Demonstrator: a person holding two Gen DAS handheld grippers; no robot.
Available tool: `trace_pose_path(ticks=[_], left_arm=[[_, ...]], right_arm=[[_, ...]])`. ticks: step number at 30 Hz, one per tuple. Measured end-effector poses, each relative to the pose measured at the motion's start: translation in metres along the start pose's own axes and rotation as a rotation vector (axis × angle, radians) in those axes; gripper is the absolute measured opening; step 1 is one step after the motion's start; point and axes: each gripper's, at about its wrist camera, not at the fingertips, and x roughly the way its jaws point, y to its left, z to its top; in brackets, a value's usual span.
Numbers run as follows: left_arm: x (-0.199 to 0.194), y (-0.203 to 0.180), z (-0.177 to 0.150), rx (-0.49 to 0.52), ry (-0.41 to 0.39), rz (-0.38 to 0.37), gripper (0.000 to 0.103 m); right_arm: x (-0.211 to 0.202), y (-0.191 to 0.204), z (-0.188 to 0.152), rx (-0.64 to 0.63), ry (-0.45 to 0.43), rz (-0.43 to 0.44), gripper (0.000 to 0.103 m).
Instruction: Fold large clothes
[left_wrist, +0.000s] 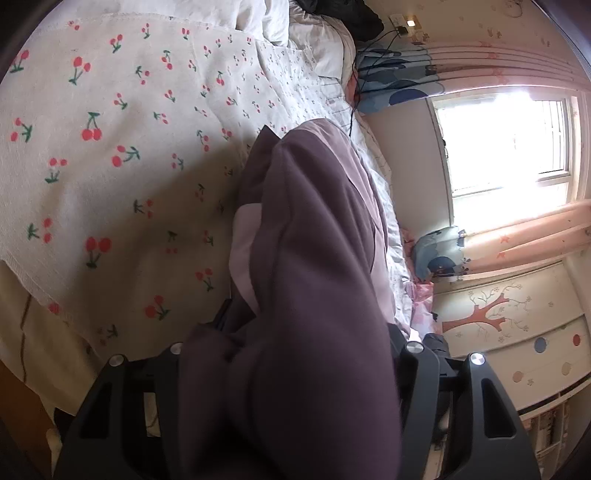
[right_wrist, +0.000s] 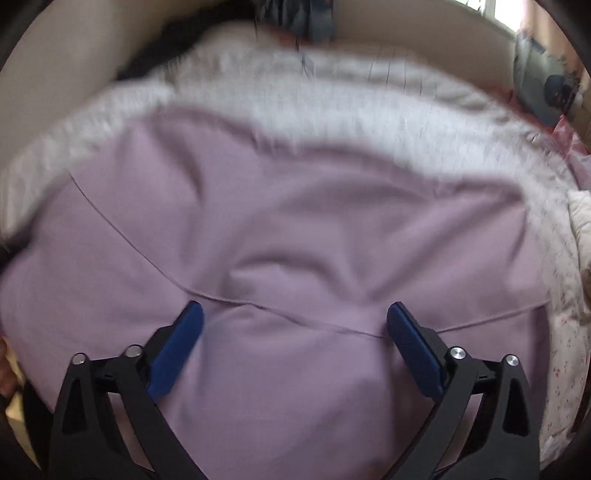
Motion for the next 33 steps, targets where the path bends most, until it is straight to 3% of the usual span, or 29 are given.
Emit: trace_pose_path(ticks=[5,7,9,11,15,17,18,21,23,24,27,33], left_arm=[[-0.002,-0.005,0.0,0.018,-0.003,0.02,0.064],[-0.002,-0.007,-0.001,0.022,-0.008,0.027,0.064],[-0.002,-0.01,-0.002,0.025,-0.014,0.028,0.064],[-0.001,-0.016,-0.002,0.043,-0.019,0.047,0.064],[-0.001,-0.015,-0.001,0.04,-0.019,0.066,0.063],[-0.001,-0.016,-0.002,0.042,-0.024,0.072,0.063],[0.0,-0.02,-0.003,0.049,-0.025,0.073,0.062],[-0.001,-0.039,-0.007,0.102,-0.043,0.102,0.059],[-0.004,-0.046,-0.007,0.112,-0.049,0.103,0.057],[-0.004,-0.05,-0.007,0.118,-0.05,0.107,0.057],[-0.006,-0.061,-0.01,0.138,-0.065,0.112,0.055],[-0.009,-0.124,-0.034,0.288,-0.111,0.082,0.052]], right_arm=[[-0.028,-0.01,0.017,0.047,-0.099,-0.008,0.097],[-0.015,-0.016,0.022,0.058,-0.07,-0.029,0.097],[0.015,-0.017,0.015,0.033,0.018,-0.027,0.097],[0.014,-0.01,0.016,-0.002,0.028,-0.049,0.097],[-0.029,0.0,0.01,-0.001,-0.108,-0.011,0.097],[-0.005,0.008,-0.003,-0.035,-0.026,-0.016,0.097],[0.006,0.01,-0.005,-0.051,-0.027,-0.021,0.097],[-0.001,0.013,0.0,-0.058,-0.017,-0.025,0.097],[-0.02,0.012,0.001,-0.067,-0.061,-0.008,0.097],[-0.031,0.013,-0.002,-0.094,-0.081,-0.042,0.097],[-0.008,0.014,-0.017,-0.139,-0.017,-0.073,0.097],[-0.006,0.016,-0.025,-0.133,-0.034,-0.064,0.097]])
